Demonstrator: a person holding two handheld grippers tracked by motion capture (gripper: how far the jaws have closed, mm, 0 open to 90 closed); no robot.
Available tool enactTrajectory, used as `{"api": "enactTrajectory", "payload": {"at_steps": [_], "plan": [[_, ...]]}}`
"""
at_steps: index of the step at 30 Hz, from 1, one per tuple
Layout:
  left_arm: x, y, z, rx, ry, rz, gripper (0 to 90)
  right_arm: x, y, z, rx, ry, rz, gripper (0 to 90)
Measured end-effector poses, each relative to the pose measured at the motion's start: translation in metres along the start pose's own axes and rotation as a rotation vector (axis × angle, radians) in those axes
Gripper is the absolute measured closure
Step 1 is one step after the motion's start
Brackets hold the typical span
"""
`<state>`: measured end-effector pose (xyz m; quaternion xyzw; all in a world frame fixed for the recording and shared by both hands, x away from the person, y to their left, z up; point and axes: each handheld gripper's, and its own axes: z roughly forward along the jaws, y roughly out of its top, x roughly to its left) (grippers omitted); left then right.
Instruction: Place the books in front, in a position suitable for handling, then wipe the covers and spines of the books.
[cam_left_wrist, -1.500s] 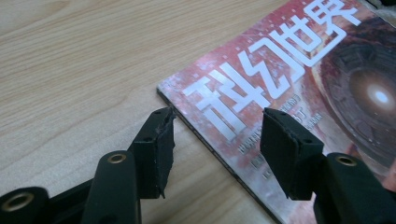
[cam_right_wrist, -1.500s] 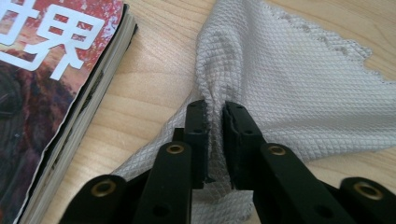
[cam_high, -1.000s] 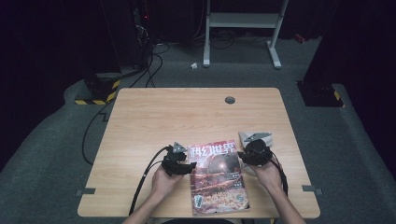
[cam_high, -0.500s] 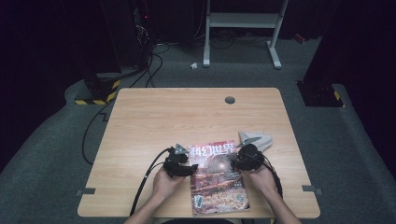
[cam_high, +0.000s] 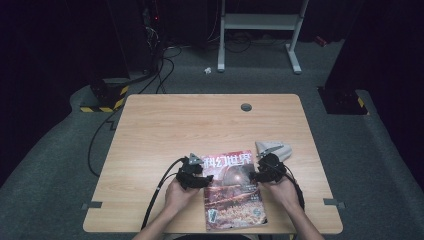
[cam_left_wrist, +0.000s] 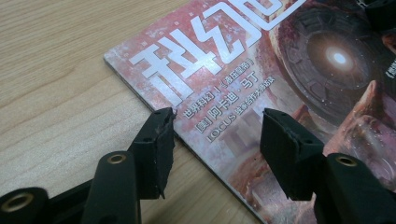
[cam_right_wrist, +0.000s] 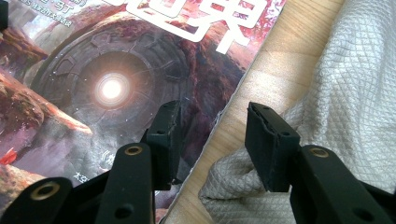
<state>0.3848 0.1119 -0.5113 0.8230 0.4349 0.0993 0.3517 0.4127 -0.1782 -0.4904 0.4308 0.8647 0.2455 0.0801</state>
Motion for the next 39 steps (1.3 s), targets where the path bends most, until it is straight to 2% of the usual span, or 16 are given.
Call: {"api": "enactTrajectory", "payload": {"at_steps": [5, 8, 13, 15, 20, 24, 27, 31, 39], "plan": [[0.000, 0.000, 0.000, 0.002, -0.001, -0.001, 44.7, -0.002, -0.002, -0.003, 0.004, 0.002, -0.001, 54.9], [0.000, 0.001, 0.000, 0.006, 0.000, 0.000, 44.7, -0.003, -0.004, -0.004, 0.008, 0.020, 0.000, 56.6], [0.001, 0.002, 0.001, 0.001, 0.007, -0.001, 44.7, 0.002, 0.000, 0.000, 0.027, 0.048, -0.015, 58.1], [0.001, 0.003, 0.002, 0.002, 0.013, -0.003, 44.6, 0.003, 0.004, 0.002, 0.046, 0.058, -0.004, 57.7], [0.003, 0.008, 0.005, 0.016, 0.017, 0.003, 44.5, 0.002, 0.004, 0.003, 0.044, 0.063, 0.005, 57.9], [0.007, 0.012, 0.008, 0.012, 0.024, -0.002, 44.5, 0.005, 0.007, 0.005, 0.038, 0.041, 0.005, 58.0], [0.010, 0.015, 0.010, 0.002, 0.030, -0.013, 44.8, 0.006, 0.011, 0.007, 0.038, 0.022, -0.012, 58.2], [0.015, 0.023, 0.014, 0.025, 0.050, -0.015, 44.7, 0.010, 0.021, 0.011, 0.042, -0.014, -0.016, 59.0], [0.031, 0.036, 0.022, 0.027, 0.074, -0.043, 44.6, 0.005, 0.036, 0.020, 0.030, -0.021, 0.010, 59.8]]}}
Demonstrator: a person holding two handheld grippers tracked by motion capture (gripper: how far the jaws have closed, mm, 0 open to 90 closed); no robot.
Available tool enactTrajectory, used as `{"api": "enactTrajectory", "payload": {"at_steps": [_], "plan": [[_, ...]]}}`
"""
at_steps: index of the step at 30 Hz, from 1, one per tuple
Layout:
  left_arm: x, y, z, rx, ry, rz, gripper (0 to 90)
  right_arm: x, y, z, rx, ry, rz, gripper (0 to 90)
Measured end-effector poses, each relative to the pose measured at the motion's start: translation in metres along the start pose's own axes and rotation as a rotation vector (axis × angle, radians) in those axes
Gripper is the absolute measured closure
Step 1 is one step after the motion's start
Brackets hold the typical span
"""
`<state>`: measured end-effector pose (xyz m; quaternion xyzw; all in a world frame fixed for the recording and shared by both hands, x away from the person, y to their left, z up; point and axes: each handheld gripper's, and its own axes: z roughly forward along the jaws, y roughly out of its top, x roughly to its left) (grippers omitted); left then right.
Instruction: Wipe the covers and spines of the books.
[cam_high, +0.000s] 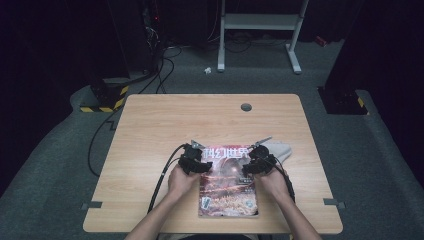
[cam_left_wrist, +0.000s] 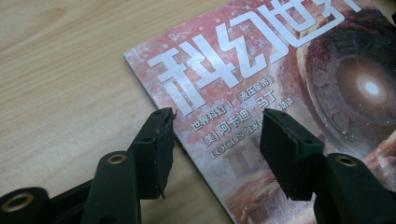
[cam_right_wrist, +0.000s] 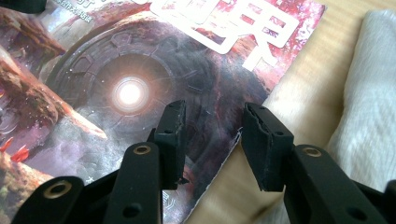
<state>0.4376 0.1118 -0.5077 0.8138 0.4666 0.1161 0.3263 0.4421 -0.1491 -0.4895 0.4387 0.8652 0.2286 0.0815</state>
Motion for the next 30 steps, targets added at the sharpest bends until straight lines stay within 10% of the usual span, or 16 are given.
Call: {"api": "enactTrajectory", "payload": {"at_steps": [22, 30], "plan": [[0.030, 0.023, 0.017, -0.012, 0.021, -0.030, 42.0, -0.010, 0.042, 0.021, -0.004, -0.065, 0.025, 59.6], [0.023, 0.018, 0.008, 0.015, 0.026, -0.003, 38.9, -0.012, 0.040, 0.020, 0.016, -0.039, 0.032, 43.5]]}}
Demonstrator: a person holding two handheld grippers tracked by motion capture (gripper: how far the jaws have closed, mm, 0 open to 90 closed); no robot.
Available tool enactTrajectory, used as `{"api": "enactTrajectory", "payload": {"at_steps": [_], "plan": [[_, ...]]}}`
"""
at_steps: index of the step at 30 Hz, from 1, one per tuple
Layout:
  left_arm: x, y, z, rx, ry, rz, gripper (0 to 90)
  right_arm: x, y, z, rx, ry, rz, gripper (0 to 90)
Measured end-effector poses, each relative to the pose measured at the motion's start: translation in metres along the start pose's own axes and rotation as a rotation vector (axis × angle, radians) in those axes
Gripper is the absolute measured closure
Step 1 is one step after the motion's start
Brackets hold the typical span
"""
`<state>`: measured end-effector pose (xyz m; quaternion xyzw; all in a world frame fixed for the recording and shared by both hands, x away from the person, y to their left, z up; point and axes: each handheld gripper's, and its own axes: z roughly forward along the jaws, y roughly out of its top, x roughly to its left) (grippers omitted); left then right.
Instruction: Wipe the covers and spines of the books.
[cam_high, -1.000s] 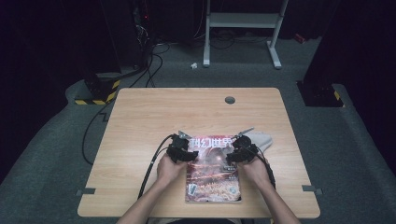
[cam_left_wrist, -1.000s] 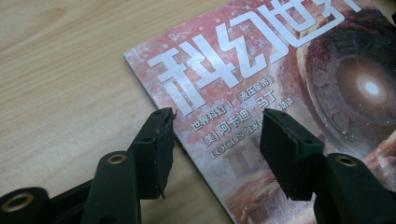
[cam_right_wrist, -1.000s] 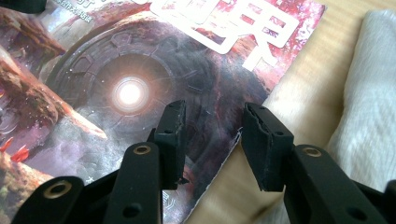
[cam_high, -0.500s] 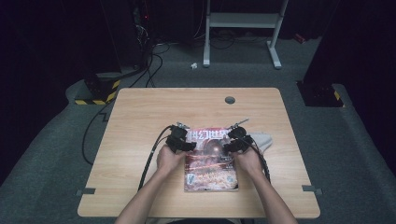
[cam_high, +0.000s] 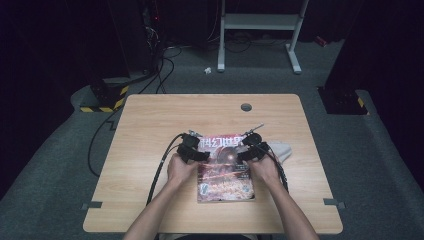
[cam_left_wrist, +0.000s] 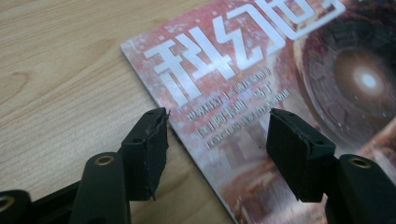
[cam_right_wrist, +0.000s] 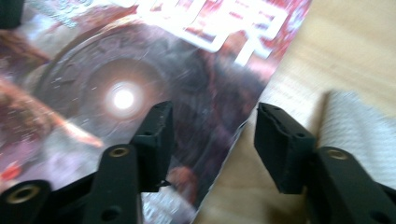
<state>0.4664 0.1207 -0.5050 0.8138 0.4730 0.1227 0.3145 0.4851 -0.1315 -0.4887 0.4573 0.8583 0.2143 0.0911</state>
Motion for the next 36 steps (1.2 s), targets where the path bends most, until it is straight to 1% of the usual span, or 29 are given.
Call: {"api": "enactTrajectory", "payload": {"at_steps": [2, 3, 5, 6, 8, 9, 11, 14, 15, 17, 19, 20, 21, 26, 27, 30, 34, 36], "plan": [[-0.002, -0.004, -0.006, -0.007, -0.013, -0.005, 39.3, 0.000, -0.002, -0.002, 0.008, 0.014, 0.000, 43.0], [-0.002, -0.006, -0.008, -0.014, -0.023, -0.012, 39.4, 0.001, -0.003, -0.004, 0.013, 0.014, -0.005, 43.9], [-0.005, -0.011, -0.014, -0.019, -0.031, -0.011, 39.8, 0.004, -0.005, -0.008, 0.021, 0.019, -0.011, 46.0], [-0.006, -0.013, -0.015, -0.016, -0.033, -0.007, 40.0, 0.003, -0.006, -0.011, 0.016, 0.020, -0.016, 46.5], [-0.008, -0.017, -0.018, -0.017, -0.034, -0.013, 40.0, 0.003, -0.007, -0.013, 0.015, 0.026, -0.013, 46.5], [-0.008, -0.019, -0.019, -0.018, -0.036, -0.016, 40.0, 0.002, -0.008, -0.014, 0.022, 0.031, -0.004, 46.6], [-0.009, -0.023, -0.020, -0.021, -0.036, -0.015, 40.0, 0.000, -0.008, -0.016, 0.036, 0.035, -0.006, 46.8], [-0.009, -0.028, -0.020, -0.022, -0.047, -0.024, 40.0, -0.002, -0.009, -0.017, 0.055, 0.058, 0.007, 48.1], [-0.010, -0.030, -0.018, -0.017, -0.048, -0.023, 40.0, -0.002, -0.009, -0.017, 0.059, 0.058, 0.008, 49.4], [-0.011, -0.032, -0.018, -0.027, -0.041, -0.020, 39.8, -0.002, -0.008, -0.016, 0.071, 0.056, 0.015, 51.4], [-0.013, -0.032, -0.018, -0.032, -0.044, -0.018, 39.8, -0.002, -0.008, -0.015, 0.076, 0.065, 0.030, 53.6], [-0.014, -0.033, -0.018, -0.035, -0.035, -0.004, 39.8, -0.003, -0.007, -0.014, 0.076, 0.072, 0.031, 54.3], [-0.016, -0.034, -0.017, -0.041, -0.034, -0.001, 39.7, -0.002, -0.007, -0.014, 0.078, 0.080, 0.039, 54.8], [-0.019, -0.037, -0.016, -0.067, -0.031, 0.006, 39.6, -0.004, -0.005, -0.010, 0.092, 0.077, 0.040, 56.1], [-0.019, -0.037, -0.016, -0.070, -0.031, 0.005, 39.6, -0.005, -0.005, -0.009, 0.098, 0.079, 0.061, 56.0], [-0.019, -0.039, -0.016, -0.084, -0.032, 0.006, 39.7, -0.008, -0.005, -0.007, 0.105, 0.103, 0.090, 56.0], [-0.020, -0.040, -0.016, -0.098, -0.035, 0.008, 40.2, -0.007, -0.004, -0.007, 0.108, 0.094, 0.093, 54.3], [-0.020, -0.041, -0.016, -0.100, -0.036, 0.010, 40.8, -0.006, -0.003, -0.006, 0.116, 0.098, 0.083, 54.1]]}}
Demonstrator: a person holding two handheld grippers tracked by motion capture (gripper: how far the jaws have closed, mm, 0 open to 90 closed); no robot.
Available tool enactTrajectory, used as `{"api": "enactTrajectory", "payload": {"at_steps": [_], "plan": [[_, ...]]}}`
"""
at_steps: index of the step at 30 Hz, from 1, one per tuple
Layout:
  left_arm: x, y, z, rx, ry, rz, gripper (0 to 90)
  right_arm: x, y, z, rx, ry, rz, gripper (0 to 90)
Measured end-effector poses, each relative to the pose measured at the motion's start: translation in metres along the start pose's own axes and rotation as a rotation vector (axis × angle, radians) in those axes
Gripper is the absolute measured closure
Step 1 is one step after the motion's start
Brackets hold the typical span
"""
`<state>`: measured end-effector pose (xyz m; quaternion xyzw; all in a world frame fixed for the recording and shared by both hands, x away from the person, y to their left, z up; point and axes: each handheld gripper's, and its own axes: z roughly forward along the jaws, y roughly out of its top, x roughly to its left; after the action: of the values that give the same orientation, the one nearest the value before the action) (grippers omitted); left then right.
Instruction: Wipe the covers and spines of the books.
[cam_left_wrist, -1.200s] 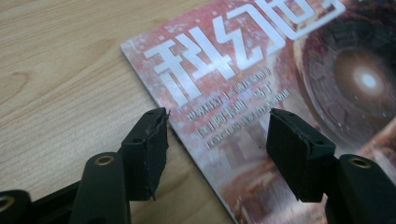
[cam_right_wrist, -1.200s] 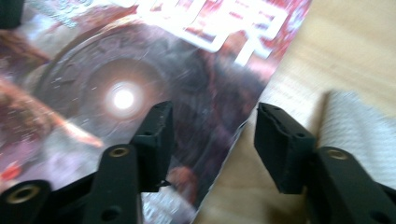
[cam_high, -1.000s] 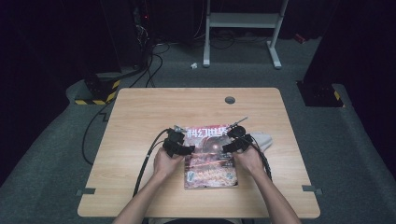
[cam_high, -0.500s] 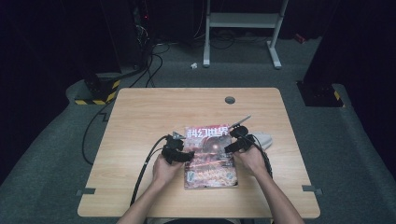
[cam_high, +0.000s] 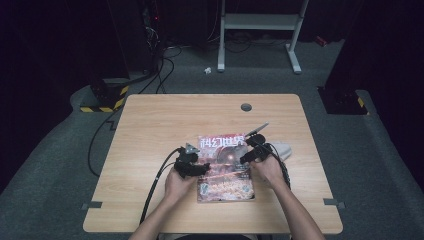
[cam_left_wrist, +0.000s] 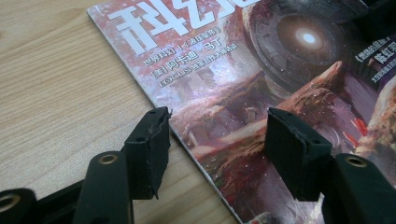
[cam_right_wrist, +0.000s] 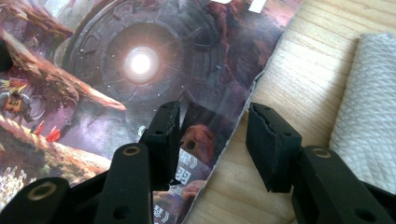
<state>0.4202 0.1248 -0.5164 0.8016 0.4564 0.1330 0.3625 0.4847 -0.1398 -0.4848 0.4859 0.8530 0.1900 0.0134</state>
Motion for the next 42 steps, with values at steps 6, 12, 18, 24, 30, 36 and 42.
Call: {"api": "enactTrajectory", "payload": {"at_steps": [6, 12, 18, 24, 30, 36, 42], "plan": [[0.000, 0.000, 0.000, -0.004, -0.003, 0.003, 41.0, 0.004, 0.006, 0.002, 0.039, -0.021, -0.003, 52.5], [-0.001, 0.000, 0.001, -0.003, 0.000, 0.001, 40.9, 0.002, 0.009, 0.003, 0.057, -0.008, 0.020, 51.7], [0.000, 0.002, 0.001, 0.009, -0.001, 0.004, 40.8, 0.001, 0.010, 0.004, 0.058, -0.005, 0.018, 50.5], [0.000, 0.002, 0.001, 0.012, -0.002, 0.004, 40.7, 0.001, 0.010, 0.004, 0.059, 0.003, 0.025, 50.5], [0.000, 0.002, 0.001, 0.012, -0.002, 0.004, 40.7, 0.003, 0.015, 0.005, 0.083, -0.011, 0.033, 50.2], [-0.001, 0.002, 0.001, 0.012, -0.001, 0.004, 40.7, 0.000, 0.016, 0.005, 0.086, -0.015, 0.060, 48.1], [0.000, 0.002, 0.001, 0.011, -0.001, 0.006, 40.6, 0.007, 0.020, 0.007, 0.110, -0.038, 0.048, 45.8]]}}
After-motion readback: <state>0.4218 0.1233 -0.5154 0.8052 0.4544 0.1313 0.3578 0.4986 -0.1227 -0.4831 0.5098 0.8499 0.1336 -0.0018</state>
